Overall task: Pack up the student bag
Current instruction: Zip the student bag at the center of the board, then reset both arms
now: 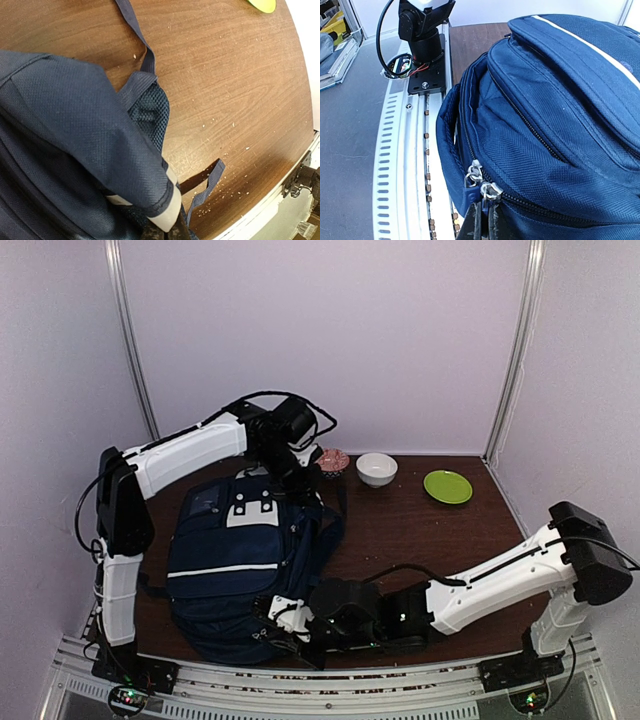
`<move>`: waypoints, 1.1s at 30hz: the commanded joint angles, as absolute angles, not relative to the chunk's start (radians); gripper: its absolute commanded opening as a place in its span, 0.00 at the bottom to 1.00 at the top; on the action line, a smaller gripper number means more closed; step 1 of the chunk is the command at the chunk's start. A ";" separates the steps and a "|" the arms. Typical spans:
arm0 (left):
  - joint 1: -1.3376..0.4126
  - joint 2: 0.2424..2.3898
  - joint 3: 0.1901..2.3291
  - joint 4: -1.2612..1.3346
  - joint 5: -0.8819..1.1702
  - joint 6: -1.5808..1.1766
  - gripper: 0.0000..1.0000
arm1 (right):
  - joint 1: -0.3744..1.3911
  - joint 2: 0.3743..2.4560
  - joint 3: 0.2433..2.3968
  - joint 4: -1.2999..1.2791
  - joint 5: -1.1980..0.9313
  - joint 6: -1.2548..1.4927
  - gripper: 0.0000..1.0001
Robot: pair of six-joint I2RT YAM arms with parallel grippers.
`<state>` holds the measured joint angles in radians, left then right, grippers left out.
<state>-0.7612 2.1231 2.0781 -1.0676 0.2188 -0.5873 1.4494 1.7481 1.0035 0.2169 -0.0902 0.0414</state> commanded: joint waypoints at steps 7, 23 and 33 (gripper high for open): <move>-0.752 2.130 2.166 -0.837 0.252 -0.600 0.00 | 1.500 1.778 1.053 0.173 -0.176 0.014 0.00; -0.752 1.980 2.069 -0.781 0.232 -0.544 0.97 | 1.429 1.334 0.742 0.206 0.129 0.227 0.64; -0.756 1.198 1.278 -0.331 -0.313 -0.449 0.98 | 1.141 0.974 0.575 0.181 0.620 0.590 1.00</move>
<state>-0.7551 1.5383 1.6501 -0.6327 -0.0116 -0.5133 1.2301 1.0870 0.5999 0.2104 0.3248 0.3866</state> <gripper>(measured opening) 0.978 0.972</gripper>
